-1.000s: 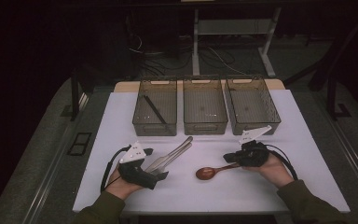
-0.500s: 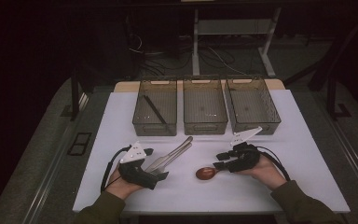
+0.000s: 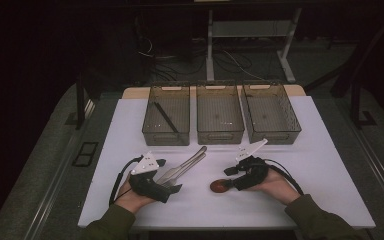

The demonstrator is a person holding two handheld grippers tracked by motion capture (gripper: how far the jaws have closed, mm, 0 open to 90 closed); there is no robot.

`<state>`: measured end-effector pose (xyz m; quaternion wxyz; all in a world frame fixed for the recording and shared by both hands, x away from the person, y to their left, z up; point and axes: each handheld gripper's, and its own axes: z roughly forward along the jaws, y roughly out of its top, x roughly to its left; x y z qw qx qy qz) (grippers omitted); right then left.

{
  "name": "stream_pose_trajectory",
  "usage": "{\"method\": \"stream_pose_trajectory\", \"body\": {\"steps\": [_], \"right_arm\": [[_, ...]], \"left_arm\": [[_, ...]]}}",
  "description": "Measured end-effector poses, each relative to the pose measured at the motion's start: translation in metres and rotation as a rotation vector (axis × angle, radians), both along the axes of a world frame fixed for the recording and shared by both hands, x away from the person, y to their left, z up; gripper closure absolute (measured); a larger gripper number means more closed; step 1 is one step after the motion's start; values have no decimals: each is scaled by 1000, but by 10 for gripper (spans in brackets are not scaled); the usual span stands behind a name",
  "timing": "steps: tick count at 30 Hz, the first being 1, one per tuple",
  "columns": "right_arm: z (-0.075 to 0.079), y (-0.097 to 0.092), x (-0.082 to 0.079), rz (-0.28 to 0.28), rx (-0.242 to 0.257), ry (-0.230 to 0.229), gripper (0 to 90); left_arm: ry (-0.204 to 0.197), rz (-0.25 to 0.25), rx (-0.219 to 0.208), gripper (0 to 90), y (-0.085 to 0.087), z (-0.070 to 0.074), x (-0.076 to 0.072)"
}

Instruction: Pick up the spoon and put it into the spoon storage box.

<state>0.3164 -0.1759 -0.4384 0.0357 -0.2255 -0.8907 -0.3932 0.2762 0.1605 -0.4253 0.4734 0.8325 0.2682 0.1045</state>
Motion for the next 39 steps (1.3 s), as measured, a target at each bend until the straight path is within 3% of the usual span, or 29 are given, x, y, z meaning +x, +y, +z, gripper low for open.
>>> {"method": "stream_pose_trajectory", "body": {"steps": [14,15,20,29,39], "right_arm": [[-6,8,-3,45,-62,-11,452],[-7,7,-2,63,-82,-41,453],[-7,9,-3,79,-96,-70,462],[-5,10,-7,158,-129,-127,564],[-4,11,-12,200,-141,-131,651]], "left_arm": [[-1,-2,-1,0,0,0,-1],[-2,-2,0,0,-1,0,-1],[-1,-3,1,0,-1,1,-1],[-2,-5,0,0,-1,1,-1],[-4,-5,1,0,-1,1,-1]]}}
